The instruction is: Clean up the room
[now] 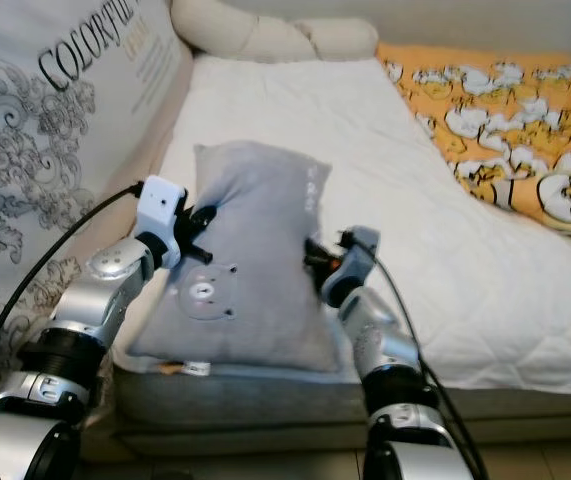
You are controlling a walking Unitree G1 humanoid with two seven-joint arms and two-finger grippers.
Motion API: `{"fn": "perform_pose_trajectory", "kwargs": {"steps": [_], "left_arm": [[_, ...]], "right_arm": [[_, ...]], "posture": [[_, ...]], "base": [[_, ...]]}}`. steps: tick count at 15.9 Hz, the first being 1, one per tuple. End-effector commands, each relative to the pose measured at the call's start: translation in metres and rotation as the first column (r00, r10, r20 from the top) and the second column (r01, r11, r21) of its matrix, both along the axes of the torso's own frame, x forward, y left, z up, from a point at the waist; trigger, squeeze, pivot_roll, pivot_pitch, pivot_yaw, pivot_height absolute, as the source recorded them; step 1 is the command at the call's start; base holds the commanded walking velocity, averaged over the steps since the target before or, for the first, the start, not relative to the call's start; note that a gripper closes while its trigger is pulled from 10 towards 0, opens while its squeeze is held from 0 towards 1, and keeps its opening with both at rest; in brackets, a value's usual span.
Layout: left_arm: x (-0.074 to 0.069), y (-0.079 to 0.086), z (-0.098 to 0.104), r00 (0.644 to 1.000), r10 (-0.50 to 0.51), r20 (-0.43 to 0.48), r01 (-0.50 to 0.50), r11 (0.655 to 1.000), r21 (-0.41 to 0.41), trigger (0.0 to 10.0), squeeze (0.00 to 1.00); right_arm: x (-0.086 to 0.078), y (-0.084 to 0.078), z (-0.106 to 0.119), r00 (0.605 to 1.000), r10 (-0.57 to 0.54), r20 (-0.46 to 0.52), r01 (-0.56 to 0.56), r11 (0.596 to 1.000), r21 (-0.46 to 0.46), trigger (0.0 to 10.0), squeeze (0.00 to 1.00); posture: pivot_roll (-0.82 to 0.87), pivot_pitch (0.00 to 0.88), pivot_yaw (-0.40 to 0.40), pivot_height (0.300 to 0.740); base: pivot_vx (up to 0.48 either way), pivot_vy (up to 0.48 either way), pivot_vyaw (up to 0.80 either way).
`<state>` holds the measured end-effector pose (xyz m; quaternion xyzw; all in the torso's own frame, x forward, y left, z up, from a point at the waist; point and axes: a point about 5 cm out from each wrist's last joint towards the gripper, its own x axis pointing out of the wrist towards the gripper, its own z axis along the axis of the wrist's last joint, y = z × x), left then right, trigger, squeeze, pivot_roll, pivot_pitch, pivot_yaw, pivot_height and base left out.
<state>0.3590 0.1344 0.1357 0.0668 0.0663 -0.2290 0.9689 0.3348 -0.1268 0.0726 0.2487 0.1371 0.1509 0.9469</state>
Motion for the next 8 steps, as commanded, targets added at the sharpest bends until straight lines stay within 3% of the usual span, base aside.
{"fn": "perform_pose_trajectory", "kwargs": {"steps": [1,2,6,8], "left_arm": [[0.0047,0.0102,0.014,0.998,0.03,0.052,-0.029,1.0,-0.003,10.0,0.0],[0.0049,0.0105,0.014,0.998,0.029,0.052,-0.029,1.0,-0.001,10.0,0.0],[0.0044,0.0108,0.0136,0.998,0.033,0.049,-0.033,0.999,-0.011,10.0,0.0],[0.0046,0.0109,0.013,0.998,0.03,0.046,-0.03,0.999,-0.01,10.0,0.0]], "right_arm": [[0.0027,0.0085,0.0048,1.0,0.019,0.018,-0.019,1.0,0.008,10.0,0.0],[0.0028,0.0082,0.0046,1.0,0.023,0.017,-0.023,1.0,0.002,10.0,0.0],[0.0011,0.0073,0.0009,1.0,0.022,0.0,-0.022,1.0,-0.008,10.0,0.0],[0.0018,0.004,0.0007,1.0,-0.008,0.005,0.008,1.0,-0.017,10.0,0.0]], "posture": [[0.07,0.0,-0.033,0.74],[0.07,0.0,-0.035,0.74],[0.07,0.0,-0.033,0.74],[0.07,0.0,-0.029,0.74]], "base": [[0.319,0.0,0.0],[0.322,0.0,0.0],[0.322,0.0,0.77],[0.319,0.0,0.0]]}}
